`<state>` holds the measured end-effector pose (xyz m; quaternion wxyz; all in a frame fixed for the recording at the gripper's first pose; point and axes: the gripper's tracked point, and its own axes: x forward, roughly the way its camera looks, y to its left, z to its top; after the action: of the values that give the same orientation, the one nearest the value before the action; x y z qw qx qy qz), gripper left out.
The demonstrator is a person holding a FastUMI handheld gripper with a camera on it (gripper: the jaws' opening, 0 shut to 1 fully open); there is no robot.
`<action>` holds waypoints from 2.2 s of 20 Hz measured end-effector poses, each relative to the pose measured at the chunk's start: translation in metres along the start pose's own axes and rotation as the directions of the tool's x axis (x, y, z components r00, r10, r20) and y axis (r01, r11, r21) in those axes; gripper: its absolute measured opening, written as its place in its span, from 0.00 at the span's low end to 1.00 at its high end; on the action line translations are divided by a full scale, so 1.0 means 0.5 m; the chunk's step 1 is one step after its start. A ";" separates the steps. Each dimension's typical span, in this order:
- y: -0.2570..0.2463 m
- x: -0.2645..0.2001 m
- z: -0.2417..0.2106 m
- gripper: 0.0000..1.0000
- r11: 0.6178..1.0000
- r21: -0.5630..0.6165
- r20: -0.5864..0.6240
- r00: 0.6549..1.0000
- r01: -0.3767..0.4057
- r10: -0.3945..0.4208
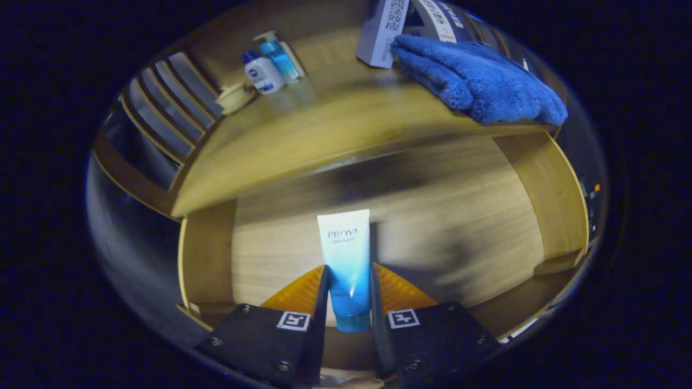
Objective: Pull open the drawer, take out the items inside it, and place them on the countertop above the cabinet.
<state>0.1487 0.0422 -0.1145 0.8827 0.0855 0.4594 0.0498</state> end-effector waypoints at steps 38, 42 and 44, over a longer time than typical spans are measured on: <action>-0.002 0.037 0.427 0.39 0.992 0.030 0.531 0.838 0.126 -0.123; -0.023 0.022 0.438 0.51 0.988 0.063 0.541 0.827 0.140 -0.152; -0.020 -0.004 0.431 0.71 0.989 0.069 0.527 0.837 0.129 -0.146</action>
<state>0.3242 0.0096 0.0063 0.9750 0.0764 0.2034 -0.0464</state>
